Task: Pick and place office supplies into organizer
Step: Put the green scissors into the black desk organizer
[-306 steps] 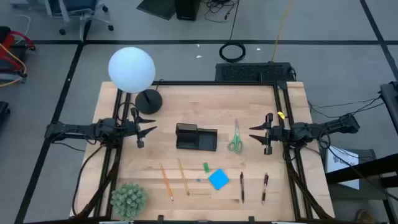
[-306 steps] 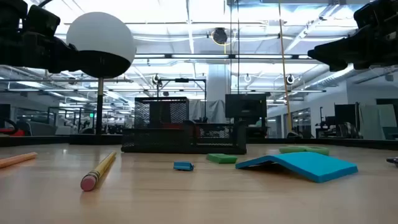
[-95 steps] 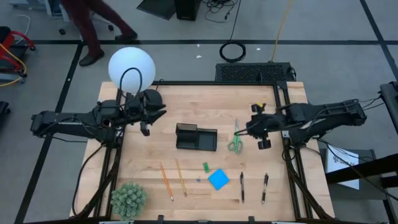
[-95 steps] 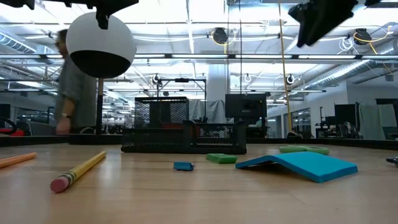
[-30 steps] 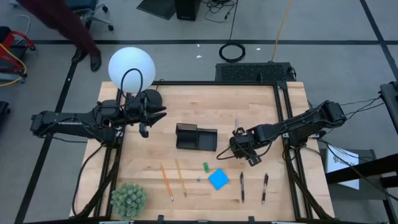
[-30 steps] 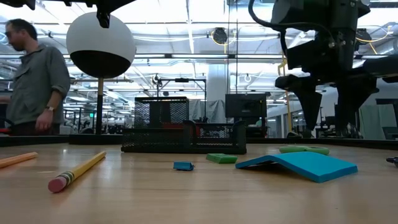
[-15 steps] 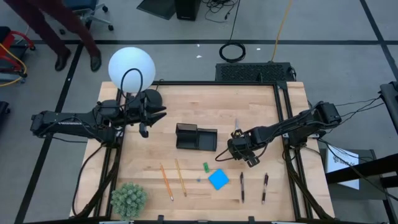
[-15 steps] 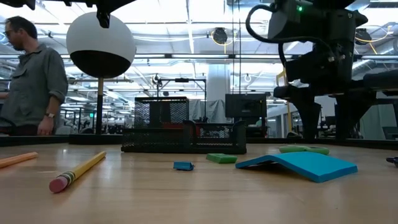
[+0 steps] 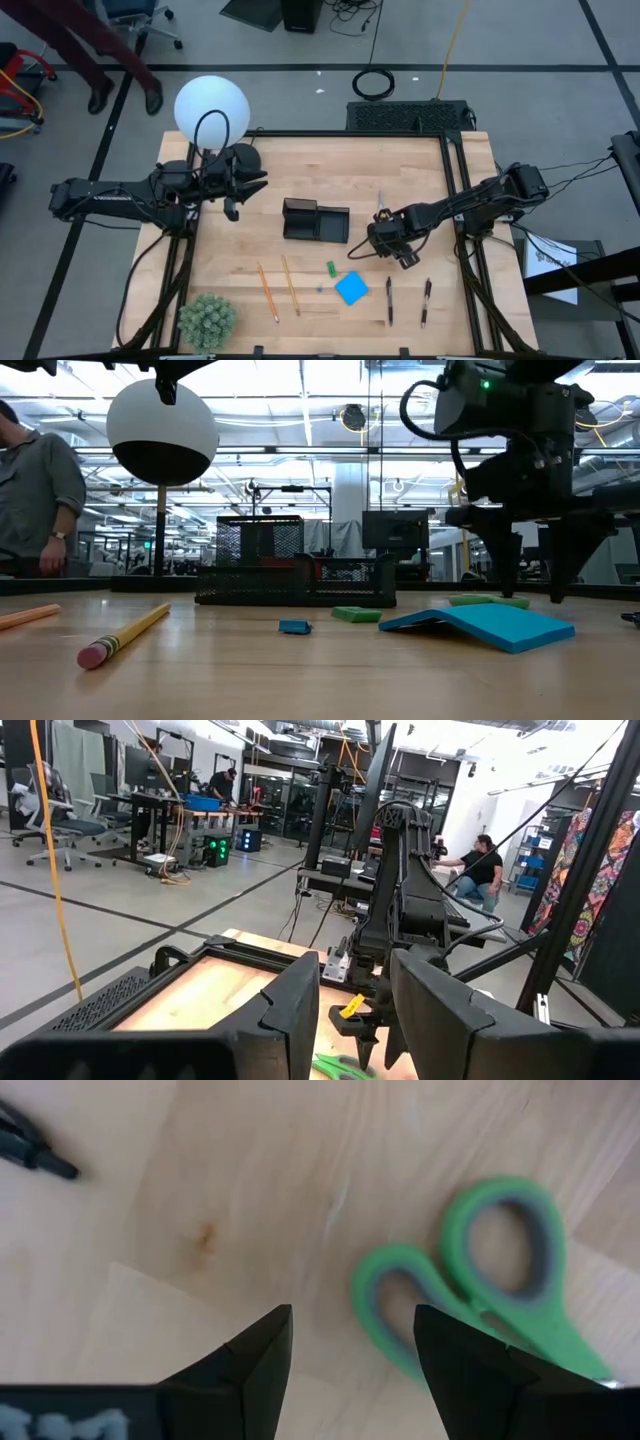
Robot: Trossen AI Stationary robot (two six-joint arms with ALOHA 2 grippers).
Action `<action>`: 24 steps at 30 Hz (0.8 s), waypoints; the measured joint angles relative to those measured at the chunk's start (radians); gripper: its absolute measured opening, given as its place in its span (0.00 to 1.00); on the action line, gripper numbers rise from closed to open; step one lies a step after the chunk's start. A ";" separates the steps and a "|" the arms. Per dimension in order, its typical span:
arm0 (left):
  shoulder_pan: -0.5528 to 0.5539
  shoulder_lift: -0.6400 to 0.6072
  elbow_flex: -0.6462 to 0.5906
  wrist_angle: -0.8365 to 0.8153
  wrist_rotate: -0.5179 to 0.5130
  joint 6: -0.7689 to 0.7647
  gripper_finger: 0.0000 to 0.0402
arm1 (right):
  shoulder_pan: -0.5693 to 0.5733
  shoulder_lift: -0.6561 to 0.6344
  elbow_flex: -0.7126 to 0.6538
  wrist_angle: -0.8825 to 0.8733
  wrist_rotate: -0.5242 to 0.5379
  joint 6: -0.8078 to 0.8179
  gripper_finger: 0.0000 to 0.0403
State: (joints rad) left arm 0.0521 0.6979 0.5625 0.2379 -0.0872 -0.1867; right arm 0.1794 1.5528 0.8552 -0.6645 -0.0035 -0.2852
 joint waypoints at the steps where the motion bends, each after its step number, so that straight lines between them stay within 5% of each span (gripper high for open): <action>1: 0.000 0.000 0.000 0.000 0.000 0.000 0.33 | -0.003 0.000 -0.006 0.000 -0.001 0.000 0.49; 24: 0.000 0.000 0.000 0.005 -0.001 0.000 0.33 | -0.022 0.113 -0.007 -0.015 -0.049 -0.028 0.47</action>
State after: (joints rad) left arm 0.0517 0.6983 0.5625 0.2429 -0.0878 -0.1867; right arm 0.1570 1.6662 0.8477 -0.6791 -0.0521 -0.3129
